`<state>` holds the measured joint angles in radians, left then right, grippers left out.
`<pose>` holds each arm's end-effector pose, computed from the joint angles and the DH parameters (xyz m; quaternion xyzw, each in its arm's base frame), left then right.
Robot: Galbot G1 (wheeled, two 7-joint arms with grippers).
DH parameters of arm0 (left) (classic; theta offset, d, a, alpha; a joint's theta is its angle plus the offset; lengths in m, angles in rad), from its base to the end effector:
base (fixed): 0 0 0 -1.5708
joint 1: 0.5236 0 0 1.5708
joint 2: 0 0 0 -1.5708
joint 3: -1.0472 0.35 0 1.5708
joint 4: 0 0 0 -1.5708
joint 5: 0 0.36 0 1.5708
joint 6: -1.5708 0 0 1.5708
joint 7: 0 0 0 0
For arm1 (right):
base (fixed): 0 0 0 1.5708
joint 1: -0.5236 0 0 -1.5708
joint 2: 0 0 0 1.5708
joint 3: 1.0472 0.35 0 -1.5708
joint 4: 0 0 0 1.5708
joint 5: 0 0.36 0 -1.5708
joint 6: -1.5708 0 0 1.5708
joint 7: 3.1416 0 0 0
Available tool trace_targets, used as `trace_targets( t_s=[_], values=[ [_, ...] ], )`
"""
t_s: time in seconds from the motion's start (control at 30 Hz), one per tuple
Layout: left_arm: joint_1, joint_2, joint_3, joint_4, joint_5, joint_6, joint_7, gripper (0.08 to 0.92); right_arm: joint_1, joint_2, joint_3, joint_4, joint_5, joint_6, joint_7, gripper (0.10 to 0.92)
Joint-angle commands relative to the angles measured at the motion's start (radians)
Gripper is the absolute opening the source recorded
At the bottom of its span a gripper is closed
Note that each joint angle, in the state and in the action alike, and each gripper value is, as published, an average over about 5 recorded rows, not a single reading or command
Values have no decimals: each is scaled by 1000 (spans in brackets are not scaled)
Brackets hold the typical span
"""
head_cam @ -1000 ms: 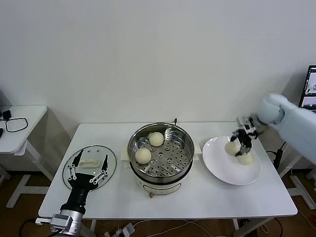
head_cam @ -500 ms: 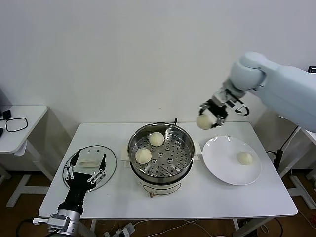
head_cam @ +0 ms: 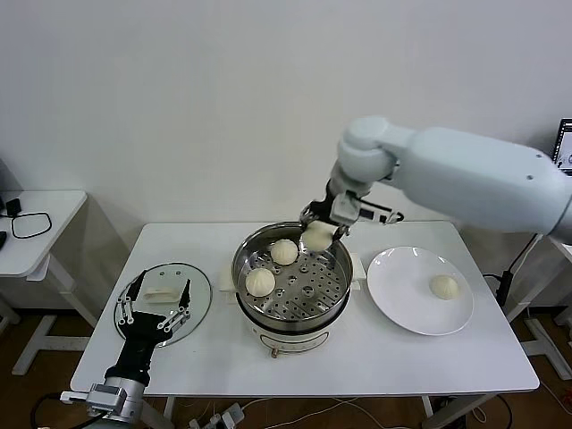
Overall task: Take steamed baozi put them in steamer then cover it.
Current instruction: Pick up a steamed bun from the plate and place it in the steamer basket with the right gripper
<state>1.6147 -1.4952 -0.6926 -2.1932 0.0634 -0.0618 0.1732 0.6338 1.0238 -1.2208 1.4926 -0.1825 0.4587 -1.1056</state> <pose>0.1700 0.0596 -0.2697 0.0396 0.9912 0.1162 0.0497 0.5106 0.1053 -0.0059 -0.6197 0.1189 -0.7749 0.0375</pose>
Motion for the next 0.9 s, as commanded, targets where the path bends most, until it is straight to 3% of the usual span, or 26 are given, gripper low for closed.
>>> trace_targets(
  t_s=[0.03, 0.9],
  values=[
    [-8, 1, -3, 27, -1, -1, 2, 823, -89, 72, -19, 20, -80, 99, 67, 704],
    [-15, 1, -27, 43, -10, 1, 8, 823, -128, 107, -66, 59, -31, 33, 14, 712]
  ],
)
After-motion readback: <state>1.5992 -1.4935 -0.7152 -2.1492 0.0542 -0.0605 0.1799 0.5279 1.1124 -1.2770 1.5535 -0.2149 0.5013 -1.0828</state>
